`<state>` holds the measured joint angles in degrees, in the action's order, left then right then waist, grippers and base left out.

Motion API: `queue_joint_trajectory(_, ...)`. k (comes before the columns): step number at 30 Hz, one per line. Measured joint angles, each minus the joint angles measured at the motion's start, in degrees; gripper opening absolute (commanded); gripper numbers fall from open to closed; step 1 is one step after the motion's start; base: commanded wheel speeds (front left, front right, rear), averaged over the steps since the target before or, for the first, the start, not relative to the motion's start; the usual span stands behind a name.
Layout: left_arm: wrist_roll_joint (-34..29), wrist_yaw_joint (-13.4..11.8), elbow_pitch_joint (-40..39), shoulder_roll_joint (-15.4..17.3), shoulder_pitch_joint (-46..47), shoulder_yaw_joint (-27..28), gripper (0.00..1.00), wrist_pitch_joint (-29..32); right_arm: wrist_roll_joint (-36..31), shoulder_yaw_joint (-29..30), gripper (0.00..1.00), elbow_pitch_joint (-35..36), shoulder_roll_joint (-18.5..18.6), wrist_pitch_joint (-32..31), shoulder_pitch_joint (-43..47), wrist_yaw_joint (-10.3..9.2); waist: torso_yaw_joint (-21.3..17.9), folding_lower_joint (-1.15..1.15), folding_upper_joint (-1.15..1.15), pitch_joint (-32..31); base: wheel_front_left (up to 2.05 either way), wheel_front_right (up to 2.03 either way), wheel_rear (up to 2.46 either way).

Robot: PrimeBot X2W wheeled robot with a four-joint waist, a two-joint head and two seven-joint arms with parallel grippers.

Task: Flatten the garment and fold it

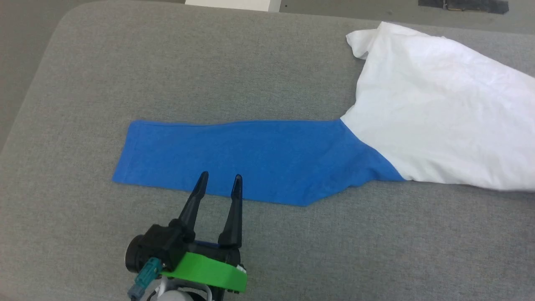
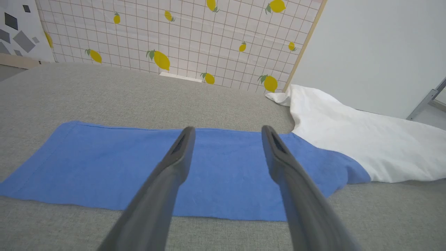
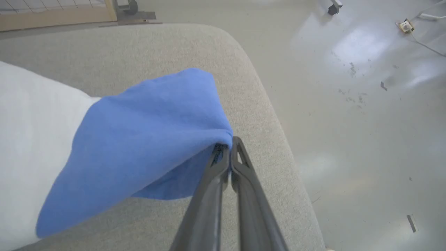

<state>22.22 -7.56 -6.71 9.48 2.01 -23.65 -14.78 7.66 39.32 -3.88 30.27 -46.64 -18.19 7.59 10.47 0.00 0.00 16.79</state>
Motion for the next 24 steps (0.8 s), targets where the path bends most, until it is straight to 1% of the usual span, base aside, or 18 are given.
queue_joint_trajectory(2,0.0,0.0,0.3,0.0,-0.1,-0.4,1.00,0.0,-0.5,0.5,0.00,-1.4,-3.0,-0.3,3.7,0.00,0.3,0.00,0.00,-0.4,0.00,0.00,0.00)
queue_joint_trajectory(3,0.1,0.1,0.4,0.0,-0.2,-0.6,1.00,0.0,-0.6,0.3,0.13,-2.1,-4.6,-0.2,5.5,0.00,0.5,0.00,0.00,-0.6,0.00,0.00,0.00)
queue_joint_trajectory(4,0.1,0.2,0.4,0.0,-0.2,-0.8,1.00,0.1,-0.6,0.1,0.73,-2.7,-6.0,-0.2,6.7,0.00,0.6,0.00,0.00,-0.7,0.00,0.00,0.00)
queue_joint_trajectory(5,0.1,0.4,0.5,0.0,-0.3,-0.9,1.00,0.2,-0.6,-0.4,1.00,-3.3,-7.6,-0.2,7.9,0.00,0.7,0.00,0.00,-0.9,0.00,0.00,0.00)
queue_joint_trajectory(7,0.1,0.5,0.6,0.1,-0.4,-1.1,1.00,0.6,-0.2,-1.8,1.00,-3.8,-10.0,-0.2,9.8,0.00,0.8,0.00,0.00,-1.4,0.00,0.00,0.00)
queue_joint_trajectory(9,0.1,0.5,0.6,0.2,-0.7,-1.2,1.00,0.7,1.4,-4.3,1.00,-3.0,-11.4,0.7,10.6,0.00,0.8,0.00,0.00,-1.9,0.00,0.00,0.00)
queue_joint_trajectory(10,0.1,0.5,0.5,0.5,-0.9,-1.2,1.00,1.1,3.8,-7.3,1.00,-0.2,-11.4,1.9,10.6,0.00,0.7,0.00,0.00,-2.4,0.00,0.00,0.00)
queue_joint_trajectory(14,0.1,0.4,-0.1,1.1,-1.1,-1.3,1.00,1.7,8.3,-13.2,1.00,7.5,-10.9,2.5,9.7,-0.01,0.2,0.00,0.00,-3.4,0.00,0.00,0.00)
queue_joint_trajectory(18,0.1,0.3,-0.9,1.3,-1.2,-1.6,1.00,2.1,11.3,-20.9,1.00,16.8,-10.3,0.2,8.1,-0.01,-0.2,0.00,0.00,-3.8,0.00,0.00,0.00)
queue_joint_trajectory(21,0.1,0.3,-1.2,1.3,-1.2,-2.0,1.00,2.1,11.6,-26.8,1.00,19.8,-11.2,-2.3,8.0,-0.02,0.1,0.00,0.00,-3.3,0.00,0.00,0.00)
queue_joint_trajectory(24,0.1,0.3,-1.2,1.3,-1.1,-2.0,1.00,2.1,11.3,-33.0,1.00,19.9,-11.3,-3.9,8.1,-0.01,0.6,0.00,0.00,-2.4,0.00,0.00,0.00)
